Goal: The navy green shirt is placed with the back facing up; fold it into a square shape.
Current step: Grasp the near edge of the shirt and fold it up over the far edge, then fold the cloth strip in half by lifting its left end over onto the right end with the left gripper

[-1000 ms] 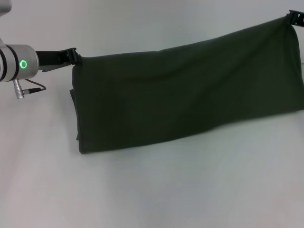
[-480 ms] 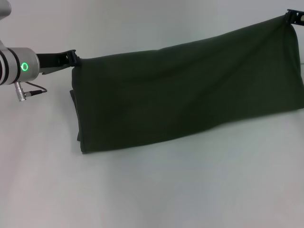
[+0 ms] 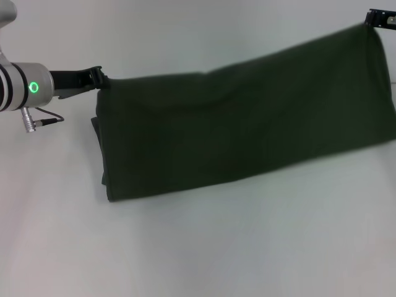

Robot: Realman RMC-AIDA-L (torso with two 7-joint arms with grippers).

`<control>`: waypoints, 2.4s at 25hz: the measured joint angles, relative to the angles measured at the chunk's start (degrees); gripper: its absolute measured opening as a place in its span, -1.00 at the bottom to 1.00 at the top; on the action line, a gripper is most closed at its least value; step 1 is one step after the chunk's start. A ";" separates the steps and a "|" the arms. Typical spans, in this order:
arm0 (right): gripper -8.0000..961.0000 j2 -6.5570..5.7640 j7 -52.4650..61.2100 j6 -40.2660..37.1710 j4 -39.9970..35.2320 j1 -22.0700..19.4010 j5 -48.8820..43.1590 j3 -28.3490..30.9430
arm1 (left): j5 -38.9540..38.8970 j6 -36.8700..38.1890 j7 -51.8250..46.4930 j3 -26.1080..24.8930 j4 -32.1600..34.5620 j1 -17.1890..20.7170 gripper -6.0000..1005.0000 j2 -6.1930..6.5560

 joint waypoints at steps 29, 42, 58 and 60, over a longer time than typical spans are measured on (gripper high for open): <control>0.87 -0.62 -6.91 -47.19 -13.34 -21.82 28.72 13.19 | -29.45 26.58 8.80 -8.92 -8.67 10.22 0.29 5.15; 0.90 -0.27 -8.94 -58.08 -9.58 -25.36 31.99 19.30 | -29.46 35.41 9.17 -14.92 -10.11 15.86 0.29 6.30; 0.90 -0.27 -9.51 -61.13 -9.56 -25.44 31.81 19.20 | -21.28 44.12 1.68 -11.19 -12.57 16.26 0.29 6.82; 0.90 -0.21 -9.75 -61.15 -9.56 -25.47 31.87 19.22 | -20.50 42.36 0.73 -11.17 -13.80 16.13 0.29 6.19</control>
